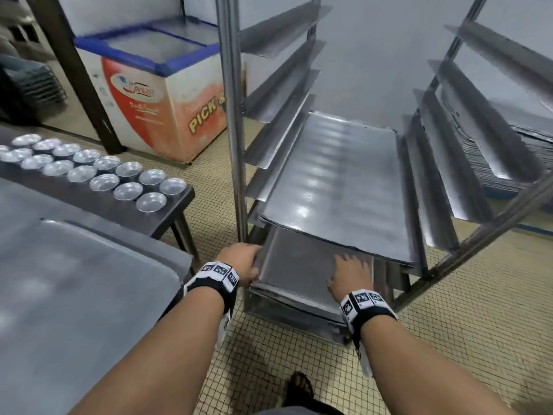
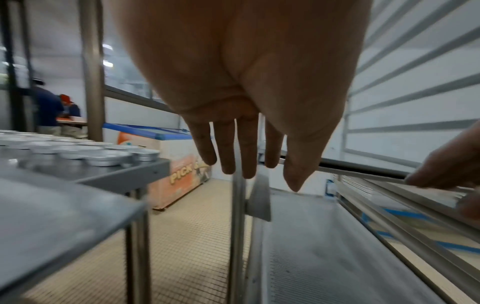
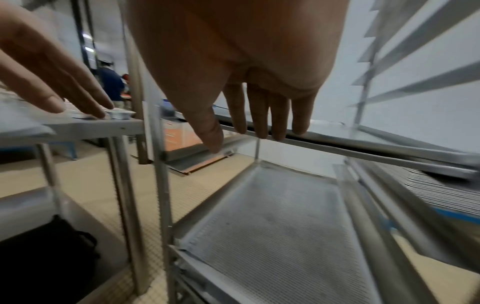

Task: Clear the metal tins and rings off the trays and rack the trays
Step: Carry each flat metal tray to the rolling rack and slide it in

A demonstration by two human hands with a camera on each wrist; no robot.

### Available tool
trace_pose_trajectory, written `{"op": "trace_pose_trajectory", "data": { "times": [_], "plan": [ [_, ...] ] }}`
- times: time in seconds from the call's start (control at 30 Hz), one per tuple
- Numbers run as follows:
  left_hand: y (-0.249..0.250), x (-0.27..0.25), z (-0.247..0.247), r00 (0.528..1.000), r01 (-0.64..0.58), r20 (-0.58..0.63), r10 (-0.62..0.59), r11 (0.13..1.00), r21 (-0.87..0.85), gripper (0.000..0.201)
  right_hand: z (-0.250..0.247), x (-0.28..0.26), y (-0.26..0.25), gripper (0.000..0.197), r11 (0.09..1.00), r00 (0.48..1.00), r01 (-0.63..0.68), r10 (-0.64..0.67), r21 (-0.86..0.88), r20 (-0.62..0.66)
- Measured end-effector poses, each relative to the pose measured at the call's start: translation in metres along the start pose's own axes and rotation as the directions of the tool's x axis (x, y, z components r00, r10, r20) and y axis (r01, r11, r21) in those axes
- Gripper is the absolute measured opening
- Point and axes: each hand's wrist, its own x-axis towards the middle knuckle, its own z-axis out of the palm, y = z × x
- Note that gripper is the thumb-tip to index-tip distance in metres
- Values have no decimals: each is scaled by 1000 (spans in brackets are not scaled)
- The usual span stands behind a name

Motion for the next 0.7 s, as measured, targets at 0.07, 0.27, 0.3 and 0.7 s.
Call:
{"op": "trace_pose_trajectory", "data": {
  "times": [0.07, 0.27, 0.3, 0.7],
  "plan": [
    [-28, -34, -4, 995, 96, -20, -97, 993, -70, 47, -5, -10, -39, 46, 996, 996, 94, -94, 9, 10],
    [-135, -159, 1, 899, 415, -62, -434, 888, -201, 52, -17, -54, -188, 30, 915, 915, 403, -403, 25, 15],
    [-152, -182, 5, 867, 473, -60, -494, 856, -209, 52, -16, -62, -213, 31, 885, 885, 465, -465, 30, 0],
    [-223, -457, 105, 228, 912, 166, -959, 151, -381, 57, 36, -177, -413, 46, 464, 458, 886, -877, 7, 143]
  ]
}}
